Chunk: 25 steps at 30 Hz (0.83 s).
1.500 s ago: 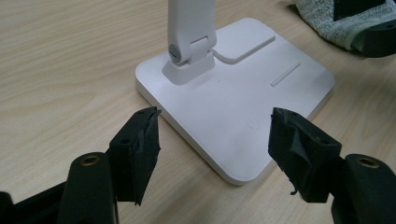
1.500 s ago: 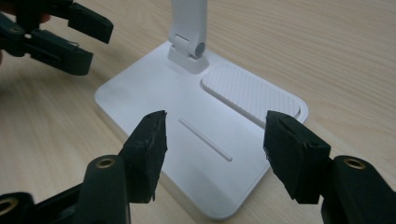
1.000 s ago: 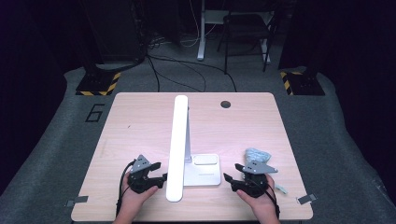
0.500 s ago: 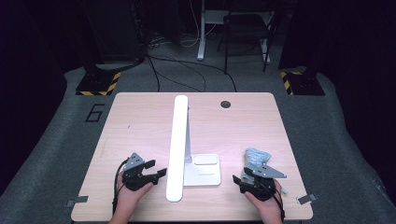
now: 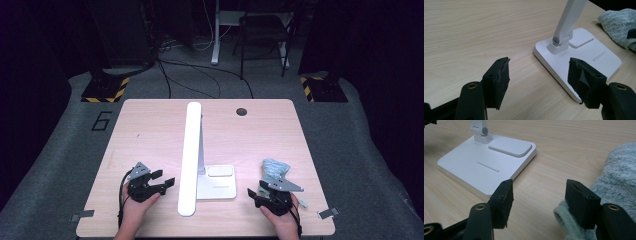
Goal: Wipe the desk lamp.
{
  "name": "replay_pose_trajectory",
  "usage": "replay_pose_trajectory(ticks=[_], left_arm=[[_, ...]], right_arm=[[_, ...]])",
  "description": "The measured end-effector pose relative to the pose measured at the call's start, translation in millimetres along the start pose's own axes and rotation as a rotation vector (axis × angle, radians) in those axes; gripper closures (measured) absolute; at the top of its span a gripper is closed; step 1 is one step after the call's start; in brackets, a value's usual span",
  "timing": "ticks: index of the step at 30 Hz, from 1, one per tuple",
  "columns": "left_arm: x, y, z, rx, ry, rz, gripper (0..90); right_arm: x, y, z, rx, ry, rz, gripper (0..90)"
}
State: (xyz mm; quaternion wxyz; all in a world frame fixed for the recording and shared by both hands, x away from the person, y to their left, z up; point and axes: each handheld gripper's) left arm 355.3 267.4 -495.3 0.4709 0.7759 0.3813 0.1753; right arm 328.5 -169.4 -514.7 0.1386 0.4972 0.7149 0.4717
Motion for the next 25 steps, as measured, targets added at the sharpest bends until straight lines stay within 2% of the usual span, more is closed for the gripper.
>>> replay_pose_trajectory(ticks=[5,13,25], left_arm=[[1.4,-1.7,2.4,0.012,0.009,-0.002,33.8],[2.6,-3.2,4.8,0.019,0.007,-0.017,33.7],[1.8,-4.1,6.7,0.007,0.005,-0.026,33.2]], right_arm=[[4.2,-0.7,3.7,-0.004,0.006,-0.018,39.6],[12.3,-2.5,9.1,0.028,0.027,-0.059,39.7],[9.5,-2.7,8.3,0.017,0.031,-0.045,39.8]])
Point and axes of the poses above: each handheld gripper's, and its own axes: z roughly forward along the jaws, y roughly out of its top, x roughly to its left, and after that the axes turned 10 degrees about z, right-handed
